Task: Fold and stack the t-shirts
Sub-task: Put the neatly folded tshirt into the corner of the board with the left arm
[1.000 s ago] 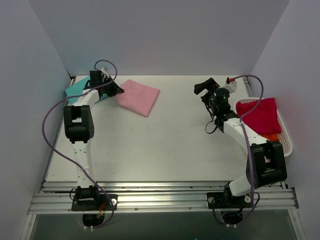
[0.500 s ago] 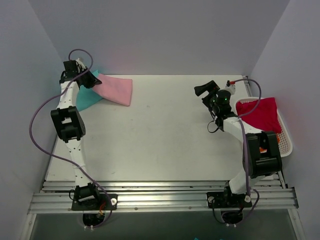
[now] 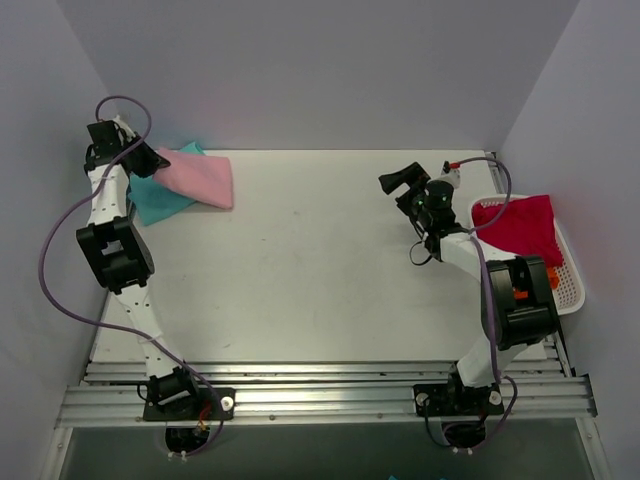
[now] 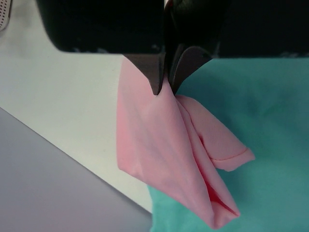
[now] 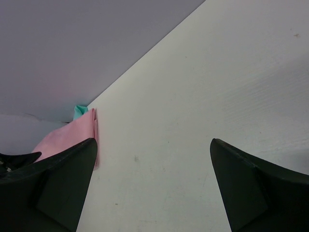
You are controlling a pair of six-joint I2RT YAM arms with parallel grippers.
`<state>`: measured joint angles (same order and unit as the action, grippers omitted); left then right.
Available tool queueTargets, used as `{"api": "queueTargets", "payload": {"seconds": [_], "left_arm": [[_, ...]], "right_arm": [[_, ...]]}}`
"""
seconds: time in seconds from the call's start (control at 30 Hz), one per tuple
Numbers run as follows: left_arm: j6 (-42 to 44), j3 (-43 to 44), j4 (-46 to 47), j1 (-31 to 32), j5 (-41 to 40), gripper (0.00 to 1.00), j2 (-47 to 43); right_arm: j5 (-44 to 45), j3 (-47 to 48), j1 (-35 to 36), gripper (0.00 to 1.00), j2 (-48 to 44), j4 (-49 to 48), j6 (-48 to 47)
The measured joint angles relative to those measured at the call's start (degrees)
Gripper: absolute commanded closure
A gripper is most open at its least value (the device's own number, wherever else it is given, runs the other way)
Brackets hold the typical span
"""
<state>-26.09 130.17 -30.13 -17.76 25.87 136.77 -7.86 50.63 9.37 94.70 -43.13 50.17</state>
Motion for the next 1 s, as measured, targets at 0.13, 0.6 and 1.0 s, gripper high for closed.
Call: {"api": "queueTargets", "payload": {"seconds": [0.13,0.6,1.0], "left_arm": [[1.4,-4.1,-0.1,-2.3,-5.1,0.93,-1.2],[-0.3,-5.0,-4.5,-1.9,-30.6,0.06,-0.7],[1.4,-35.8,2.1,16.7,-46.3,0.06,-45.0]], "right_arm": [[0.0,1.5,1.9,0.01,1.1,0.0,-0.1],[-0.1,2.3,4.3,0.01,1.8,1.3,-1.0],[2.6,2.2,6.2,0.01,-2.5,3.6,-3.0]]}}
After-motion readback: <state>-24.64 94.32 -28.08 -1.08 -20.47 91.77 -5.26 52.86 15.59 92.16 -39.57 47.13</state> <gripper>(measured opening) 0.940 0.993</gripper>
